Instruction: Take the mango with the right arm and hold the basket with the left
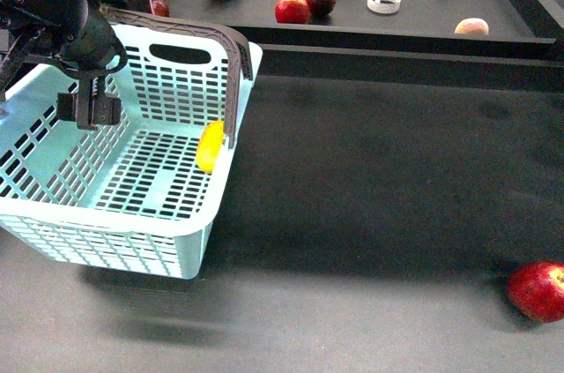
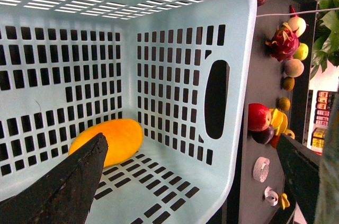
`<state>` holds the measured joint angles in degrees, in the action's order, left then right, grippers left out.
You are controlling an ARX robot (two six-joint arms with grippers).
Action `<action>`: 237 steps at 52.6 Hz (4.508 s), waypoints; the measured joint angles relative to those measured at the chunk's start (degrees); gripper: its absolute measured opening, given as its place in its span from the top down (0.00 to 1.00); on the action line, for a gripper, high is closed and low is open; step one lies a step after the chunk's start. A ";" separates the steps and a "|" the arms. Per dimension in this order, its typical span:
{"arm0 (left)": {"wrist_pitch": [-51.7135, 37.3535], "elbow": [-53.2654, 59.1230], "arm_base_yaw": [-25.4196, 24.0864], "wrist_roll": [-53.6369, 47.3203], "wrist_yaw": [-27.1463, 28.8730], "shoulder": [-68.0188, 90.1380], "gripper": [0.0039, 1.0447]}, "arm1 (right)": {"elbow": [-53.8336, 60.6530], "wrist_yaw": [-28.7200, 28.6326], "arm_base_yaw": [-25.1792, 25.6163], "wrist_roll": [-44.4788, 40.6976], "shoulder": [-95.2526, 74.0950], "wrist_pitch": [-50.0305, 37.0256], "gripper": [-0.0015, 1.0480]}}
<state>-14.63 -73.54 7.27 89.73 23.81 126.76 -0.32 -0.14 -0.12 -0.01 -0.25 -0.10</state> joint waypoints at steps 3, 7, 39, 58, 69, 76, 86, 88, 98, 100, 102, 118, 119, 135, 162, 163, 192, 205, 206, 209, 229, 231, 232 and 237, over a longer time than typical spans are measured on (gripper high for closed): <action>-0.15 0.00 0.02 -0.02 -0.07 -0.15 0.08 | 0.00 0.00 0.00 0.00 0.00 0.00 0.08; -1.01 0.15 0.02 -0.04 -0.20 -0.59 0.08 | 0.00 0.00 0.00 0.00 0.00 0.00 0.08; -2.25 0.13 0.44 0.15 -0.68 -4.13 0.08 | 0.00 0.00 0.00 0.00 0.00 0.00 0.08; 0.44 4.63 0.11 -6.62 1.20 -9.62 0.08 | 0.00 0.00 0.00 0.00 0.00 0.00 0.08; -0.94 12.39 -1.07 -11.39 3.87 -18.14 0.08 | 0.00 0.00 0.00 0.00 0.00 0.00 0.08; -3.91 18.34 -0.79 -15.85 4.98 -24.57 0.08 | 0.00 0.00 0.00 0.02 0.00 0.00 0.08; -6.54 30.77 2.43 -22.51 11.34 -38.47 0.08 | 0.00 0.00 0.00 0.00 0.00 0.00 0.08; -7.17 32.72 2.45 -23.56 13.55 -40.85 0.08 | 0.00 0.02 0.00 0.00 0.00 0.00 0.08; -8.15 39.10 2.27 -26.03 17.75 -48.98 0.08 | 0.00 0.00 0.00 0.00 0.00 0.00 0.08; -8.55 39.87 2.27 -26.71 18.47 -50.03 0.08 | 0.00 0.00 0.00 0.00 0.00 0.00 0.08; -8.39 40.13 2.27 -27.04 18.69 -50.82 0.08 | 0.00 0.00 0.00 0.00 0.00 0.00 0.08; -6.62 40.09 2.86 -29.81 21.09 -53.22 0.08 | 0.00 0.00 0.00 0.00 0.00 0.00 0.08; -6.78 40.09 2.84 -30.40 20.72 -53.22 0.08 | 0.00 0.00 0.00 0.00 0.00 0.00 0.08; -33.55 58.88 -3.32 -85.13 -20.02 -63.49 0.70 | 0.00 0.02 0.00 0.00 0.00 0.00 0.08; -25.59 71.14 -7.13 -89.15 -23.67 -84.35 0.98 | 0.00 0.00 0.00 0.00 0.00 0.00 0.08; -25.92 71.82 -7.13 -89.15 -23.67 -84.72 0.98 | 0.00 0.00 0.00 0.00 0.00 0.00 0.08; -7.43 72.32 -7.13 -89.26 -23.71 -104.76 0.98 | 0.00 0.00 0.00 0.00 0.00 0.00 0.08; -1.81 72.32 -7.13 -89.29 -23.71 -110.55 0.98 | 0.00 0.00 0.00 0.00 0.00 0.00 0.08; -1.44 72.32 -7.13 -89.29 -23.71 -110.95 0.98 | 0.00 0.00 0.00 0.00 0.00 0.00 0.08; -0.44 72.32 -7.13 -89.29 -23.71 -111.97 0.98 | 0.00 0.00 0.00 0.00 0.00 0.00 0.08; 14.32 72.30 -7.13 -89.31 -23.82 -126.25 0.98 | 0.00 0.00 0.00 0.00 0.00 0.00 0.08; 14.40 72.30 -7.13 -89.31 -23.82 -126.38 0.98 | 0.00 -0.02 0.00 0.00 0.02 0.00 0.08; 14.47 72.30 -7.13 -89.31 -23.80 -126.40 0.98 | 0.00 0.00 0.00 0.00 0.00 0.00 0.08; 14.49 72.30 -7.13 -89.31 -23.82 -126.44 0.98 | 0.00 0.00 0.00 0.00 0.00 0.00 0.08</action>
<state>-0.14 -1.23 0.14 0.43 -0.01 0.32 -0.32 -0.14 -0.12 -0.01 -0.25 -0.10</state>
